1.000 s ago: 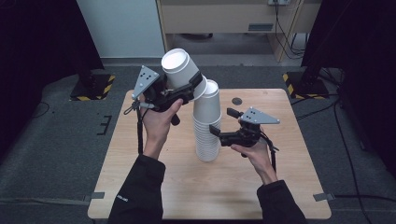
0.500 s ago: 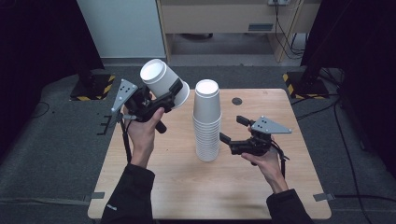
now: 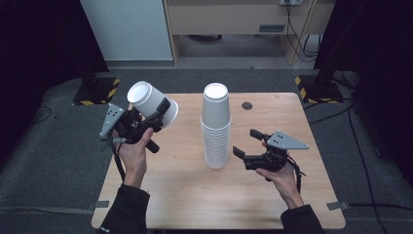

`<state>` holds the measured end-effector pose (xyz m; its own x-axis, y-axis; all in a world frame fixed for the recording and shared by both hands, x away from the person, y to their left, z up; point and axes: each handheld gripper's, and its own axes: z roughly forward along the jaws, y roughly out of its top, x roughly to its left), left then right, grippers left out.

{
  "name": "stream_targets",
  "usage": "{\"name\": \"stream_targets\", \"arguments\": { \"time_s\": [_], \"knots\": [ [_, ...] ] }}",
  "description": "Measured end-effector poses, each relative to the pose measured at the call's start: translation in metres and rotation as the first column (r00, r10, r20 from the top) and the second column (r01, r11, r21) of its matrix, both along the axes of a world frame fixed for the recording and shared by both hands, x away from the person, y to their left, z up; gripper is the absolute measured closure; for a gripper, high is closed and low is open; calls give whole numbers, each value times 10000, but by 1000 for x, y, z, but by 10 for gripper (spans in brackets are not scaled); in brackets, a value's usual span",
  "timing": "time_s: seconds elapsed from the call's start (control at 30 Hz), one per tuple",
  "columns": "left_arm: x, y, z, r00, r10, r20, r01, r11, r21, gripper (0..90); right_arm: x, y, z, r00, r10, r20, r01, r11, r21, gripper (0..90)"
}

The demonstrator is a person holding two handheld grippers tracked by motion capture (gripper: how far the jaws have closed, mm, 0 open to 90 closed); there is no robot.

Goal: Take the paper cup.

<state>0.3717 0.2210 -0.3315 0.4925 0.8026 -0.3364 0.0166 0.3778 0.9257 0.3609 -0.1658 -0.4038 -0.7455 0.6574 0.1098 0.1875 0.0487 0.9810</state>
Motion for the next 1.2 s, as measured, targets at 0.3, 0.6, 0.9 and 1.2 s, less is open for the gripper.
{"name": "stream_targets", "arguments": {
  "time_s": [0.3,0.6,0.9,1.2],
  "knots": [
    [-7,18,-26,9983,288,-500,-302,9991,-288,153,-4,3,-9,10000,45,14,-45,9997,-229,135],
    [-10,21,-48,9950,248,-970,-291,9986,-433,154,-10,5,-16,9999,80,73,-78,9994,-329,146],
    [-15,20,-64,9912,680,-1137,-732,9965,-416,154,-15,6,-23,9999,108,47,-106,9993,-366,151],
    [-15,25,-77,9834,1422,-1129,-1535,9832,-984,154,-19,17,-28,9991,418,37,-416,9980,-480,157]
  ]
}}
